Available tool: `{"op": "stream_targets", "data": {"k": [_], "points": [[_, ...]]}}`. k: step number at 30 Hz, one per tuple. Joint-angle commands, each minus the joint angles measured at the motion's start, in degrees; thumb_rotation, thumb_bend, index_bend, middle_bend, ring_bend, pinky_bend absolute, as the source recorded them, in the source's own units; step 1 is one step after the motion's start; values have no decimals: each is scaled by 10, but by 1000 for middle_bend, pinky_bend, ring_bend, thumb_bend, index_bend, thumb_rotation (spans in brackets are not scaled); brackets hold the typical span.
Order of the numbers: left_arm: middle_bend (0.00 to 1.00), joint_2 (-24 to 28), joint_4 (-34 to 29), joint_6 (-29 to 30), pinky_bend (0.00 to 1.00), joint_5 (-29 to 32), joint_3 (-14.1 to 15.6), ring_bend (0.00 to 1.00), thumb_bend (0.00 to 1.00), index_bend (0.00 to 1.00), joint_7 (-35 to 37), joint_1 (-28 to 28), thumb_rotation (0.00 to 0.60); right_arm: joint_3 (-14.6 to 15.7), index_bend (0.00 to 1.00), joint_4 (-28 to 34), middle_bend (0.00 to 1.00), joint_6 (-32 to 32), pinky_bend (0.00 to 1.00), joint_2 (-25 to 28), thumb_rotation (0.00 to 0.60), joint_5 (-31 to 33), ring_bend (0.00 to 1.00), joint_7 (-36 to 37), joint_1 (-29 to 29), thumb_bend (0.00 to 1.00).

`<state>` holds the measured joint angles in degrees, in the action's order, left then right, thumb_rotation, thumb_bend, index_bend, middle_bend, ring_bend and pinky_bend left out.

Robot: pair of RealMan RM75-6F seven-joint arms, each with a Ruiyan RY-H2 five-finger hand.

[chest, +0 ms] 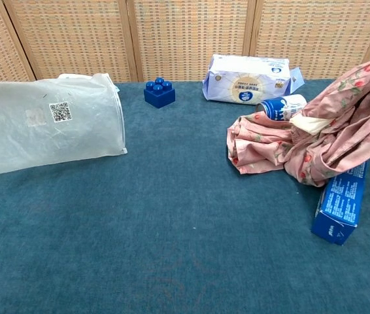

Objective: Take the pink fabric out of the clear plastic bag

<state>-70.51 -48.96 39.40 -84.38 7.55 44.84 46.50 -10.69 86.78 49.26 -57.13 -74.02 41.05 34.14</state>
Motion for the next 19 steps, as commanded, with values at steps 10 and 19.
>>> {"op": "stream_targets", "data": {"k": [10,19], "points": [[0,37,-130,213,0,113,-84,0,49,0,-178,-132,600,27,0,14,0,209,0,-16,597,-14,0,-298,-90,0],[0,67,-377,475,0,139,-73,0,49,0,-399,-304,600,84,0,12,0,396,0,-67,600,-88,0,-393,-216,0]]}}
